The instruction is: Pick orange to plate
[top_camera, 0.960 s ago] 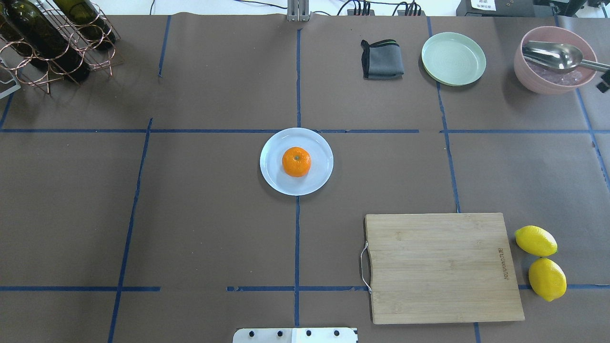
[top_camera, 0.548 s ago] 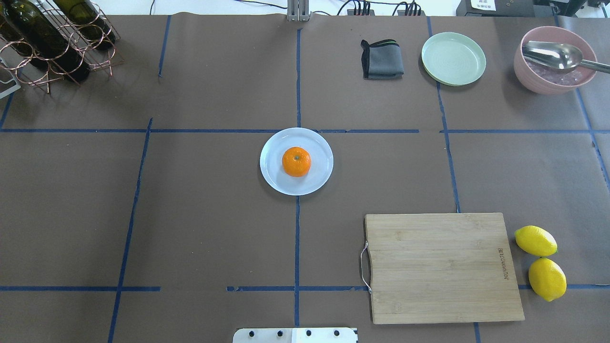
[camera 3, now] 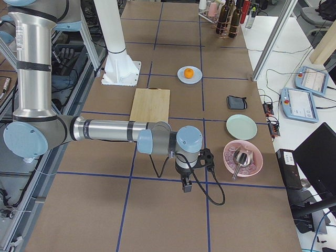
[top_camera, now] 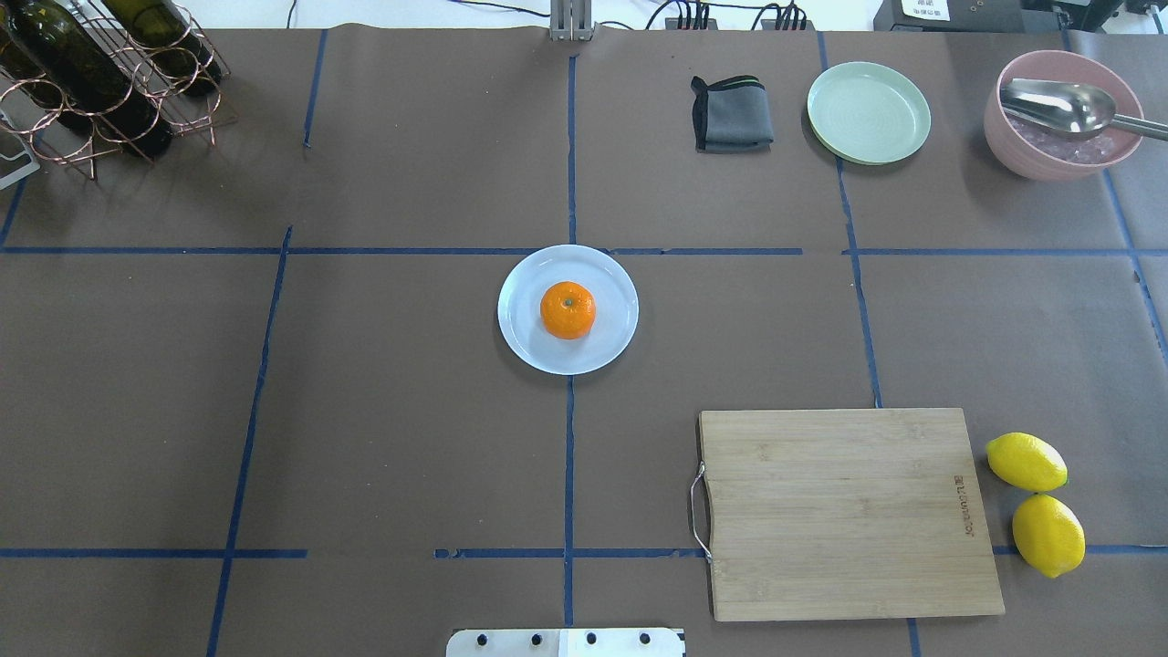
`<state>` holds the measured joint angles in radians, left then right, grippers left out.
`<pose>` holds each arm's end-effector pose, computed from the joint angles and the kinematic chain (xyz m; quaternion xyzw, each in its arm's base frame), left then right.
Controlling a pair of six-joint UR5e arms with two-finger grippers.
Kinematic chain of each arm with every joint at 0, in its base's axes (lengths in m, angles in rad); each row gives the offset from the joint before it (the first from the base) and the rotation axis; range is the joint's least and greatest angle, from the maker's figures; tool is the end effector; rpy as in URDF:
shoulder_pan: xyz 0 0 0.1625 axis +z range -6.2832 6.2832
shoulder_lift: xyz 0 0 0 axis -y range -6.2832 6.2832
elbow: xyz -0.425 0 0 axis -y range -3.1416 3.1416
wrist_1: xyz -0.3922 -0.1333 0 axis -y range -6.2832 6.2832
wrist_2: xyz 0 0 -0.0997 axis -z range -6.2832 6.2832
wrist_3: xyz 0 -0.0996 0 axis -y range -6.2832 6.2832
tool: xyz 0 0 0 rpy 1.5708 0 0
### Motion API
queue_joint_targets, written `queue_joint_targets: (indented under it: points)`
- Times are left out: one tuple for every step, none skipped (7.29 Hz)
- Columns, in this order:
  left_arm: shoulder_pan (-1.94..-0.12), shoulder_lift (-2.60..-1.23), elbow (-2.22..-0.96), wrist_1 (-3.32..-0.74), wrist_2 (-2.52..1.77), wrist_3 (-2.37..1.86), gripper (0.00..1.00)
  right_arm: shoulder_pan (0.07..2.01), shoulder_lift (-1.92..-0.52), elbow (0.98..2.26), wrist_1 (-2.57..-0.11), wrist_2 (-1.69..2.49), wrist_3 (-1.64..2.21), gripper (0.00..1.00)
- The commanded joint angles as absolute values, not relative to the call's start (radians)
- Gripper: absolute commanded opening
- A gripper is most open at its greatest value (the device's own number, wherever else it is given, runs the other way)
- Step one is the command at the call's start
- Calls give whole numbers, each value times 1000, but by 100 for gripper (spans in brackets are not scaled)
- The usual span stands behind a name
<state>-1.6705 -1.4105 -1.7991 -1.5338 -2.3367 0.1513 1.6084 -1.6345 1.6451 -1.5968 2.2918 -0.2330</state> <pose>-0.1063 -0.4168 0.6241 0.0610 0.3689 0.0297 0.9270 0.0849 -0.4608 0.6588 0.0404 -0.3505 -0.0886 0.9315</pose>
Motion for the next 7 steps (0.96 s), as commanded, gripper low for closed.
queue_joint_targets:
  points:
    - [-1671, -1410, -1799, -1537, -2336, 152, 100, 1608, -1632, 1646, -1595, 2295, -229, 100]
    - [-1671, -1410, -1798, -1537, -2336, 150, 100, 1608, -1631, 1646, -1595, 2296, -229, 100]
    - [-1671, -1410, -1798, -1536, -2336, 152, 100, 1606, -1631, 1644, -1595, 2296, -229, 100]
    - [-1671, -1410, -1798, -1536, -2336, 150, 100, 1606, -1631, 1644, -1595, 2298, -229, 100]
    - [-1672, -1410, -1798, -1536, -2336, 150, 100, 1606, -1631, 1644, -1595, 2298, -229, 100]
    - [-1671, -1410, -1798, -1536, -2336, 152, 100, 1606, -1631, 1644, -1595, 2299, -229, 100]
    - [-1671, -1410, -1798, -1536, -2336, 150, 100, 1606, -1631, 1644, -1595, 2307, -229, 100]
